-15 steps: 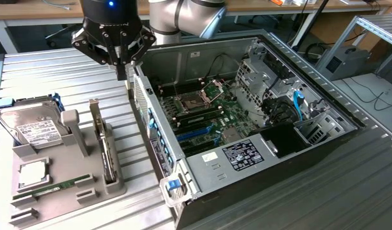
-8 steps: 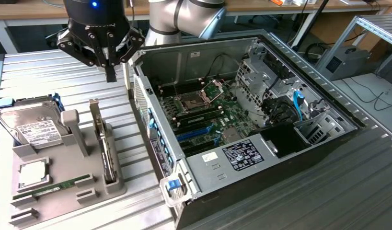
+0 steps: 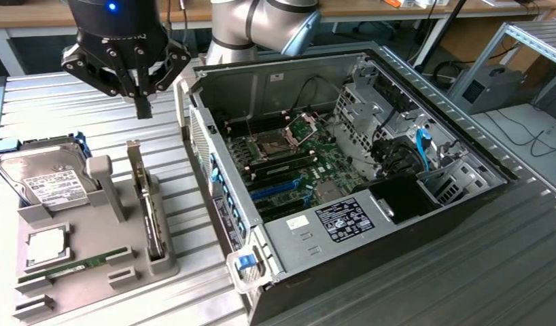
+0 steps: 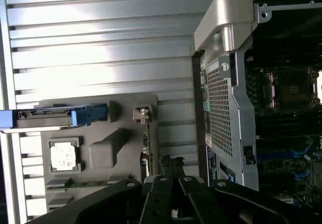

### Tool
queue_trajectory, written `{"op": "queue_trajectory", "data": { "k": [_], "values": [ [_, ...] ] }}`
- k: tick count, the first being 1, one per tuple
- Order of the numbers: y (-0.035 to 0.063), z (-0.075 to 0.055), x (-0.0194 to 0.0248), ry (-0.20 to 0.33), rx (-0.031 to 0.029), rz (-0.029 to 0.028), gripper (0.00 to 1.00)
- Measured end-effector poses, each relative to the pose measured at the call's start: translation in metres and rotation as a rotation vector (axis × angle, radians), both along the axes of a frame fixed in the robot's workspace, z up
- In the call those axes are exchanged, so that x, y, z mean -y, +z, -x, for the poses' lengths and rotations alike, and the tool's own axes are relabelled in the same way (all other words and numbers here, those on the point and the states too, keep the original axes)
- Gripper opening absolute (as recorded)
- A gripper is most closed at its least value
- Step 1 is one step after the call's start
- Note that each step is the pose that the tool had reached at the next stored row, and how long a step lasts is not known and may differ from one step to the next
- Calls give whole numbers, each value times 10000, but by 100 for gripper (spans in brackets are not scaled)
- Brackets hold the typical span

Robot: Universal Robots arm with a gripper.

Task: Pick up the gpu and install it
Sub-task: 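Reach for the gpu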

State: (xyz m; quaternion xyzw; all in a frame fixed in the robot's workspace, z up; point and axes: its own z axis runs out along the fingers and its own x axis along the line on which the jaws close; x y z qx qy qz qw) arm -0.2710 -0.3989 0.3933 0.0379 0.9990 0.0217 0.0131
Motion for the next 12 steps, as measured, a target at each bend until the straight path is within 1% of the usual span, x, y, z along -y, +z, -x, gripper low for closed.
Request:
{"op": "queue_trajectory", "data": {
  "k": [7,12],
  "values": [
    [0,17,0,0,0,0,11],
    [0,109,0,1,0,0,11]
  ]
}}
